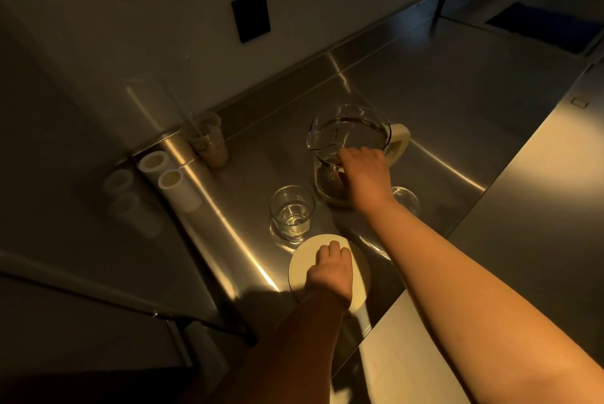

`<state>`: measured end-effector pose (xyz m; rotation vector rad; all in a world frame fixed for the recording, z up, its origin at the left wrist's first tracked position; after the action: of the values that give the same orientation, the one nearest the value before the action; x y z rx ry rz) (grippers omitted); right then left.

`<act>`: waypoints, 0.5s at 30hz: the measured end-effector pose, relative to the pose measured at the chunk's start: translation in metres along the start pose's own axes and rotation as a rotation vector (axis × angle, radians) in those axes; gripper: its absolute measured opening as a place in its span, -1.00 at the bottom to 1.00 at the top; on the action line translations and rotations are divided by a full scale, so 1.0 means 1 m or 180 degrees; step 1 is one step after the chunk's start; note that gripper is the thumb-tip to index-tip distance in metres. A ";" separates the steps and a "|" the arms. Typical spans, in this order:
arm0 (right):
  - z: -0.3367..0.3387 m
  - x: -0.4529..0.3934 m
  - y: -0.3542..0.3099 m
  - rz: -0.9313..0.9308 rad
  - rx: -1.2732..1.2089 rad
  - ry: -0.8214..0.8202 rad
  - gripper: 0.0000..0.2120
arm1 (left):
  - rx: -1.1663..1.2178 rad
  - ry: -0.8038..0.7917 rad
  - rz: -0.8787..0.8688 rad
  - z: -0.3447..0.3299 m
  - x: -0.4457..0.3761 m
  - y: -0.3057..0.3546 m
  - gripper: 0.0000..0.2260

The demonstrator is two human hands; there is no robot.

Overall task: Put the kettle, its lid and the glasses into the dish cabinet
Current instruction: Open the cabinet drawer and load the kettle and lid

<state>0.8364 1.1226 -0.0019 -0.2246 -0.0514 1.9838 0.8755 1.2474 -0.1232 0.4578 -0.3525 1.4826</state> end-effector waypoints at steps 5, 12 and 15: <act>-0.001 -0.002 0.003 0.0030 0.0088 -0.0036 -0.77 | 0.0037 -0.0007 0.0037 -0.002 -0.004 0.000 -0.61; 0.002 -0.007 0.005 0.0096 0.0198 -0.0190 -0.86 | -0.0026 -0.0034 0.0206 -0.003 -0.010 -0.003 -0.61; 0.000 -0.009 0.005 0.0027 0.0220 -0.0269 -0.86 | -0.0166 -0.0064 0.0225 -0.004 -0.011 -0.003 -0.62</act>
<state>0.8350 1.1124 -0.0017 -0.0963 -0.0362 1.9991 0.8771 1.2397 -0.1327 0.4225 -0.4258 1.5346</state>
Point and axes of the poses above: each hand's wrist, its own x-axis away from the middle knuckle, its own z-axis out of the back of the hand, y = z × x, the point moved 7 cm from there along -x, towards the middle knuckle, and after that the axes turned 9 degrees about -y, right-handed, at the moved point
